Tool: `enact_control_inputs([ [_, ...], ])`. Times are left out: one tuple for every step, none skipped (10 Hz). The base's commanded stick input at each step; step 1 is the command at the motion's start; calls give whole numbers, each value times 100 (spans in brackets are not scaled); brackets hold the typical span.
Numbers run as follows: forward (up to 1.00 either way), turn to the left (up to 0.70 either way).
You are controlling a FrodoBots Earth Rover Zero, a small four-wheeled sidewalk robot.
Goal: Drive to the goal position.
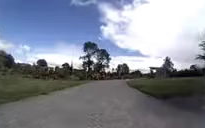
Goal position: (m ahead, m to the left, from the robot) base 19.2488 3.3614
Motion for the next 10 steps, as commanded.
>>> enact_control_inputs([
  [85, 0],
  [85, 0],
  [85, 0],
  [85, 0],
  [85, 0],
  [85, 0],
  [85, 0],
  [85, 0],
  [85, 0],
  [85, 0],
])
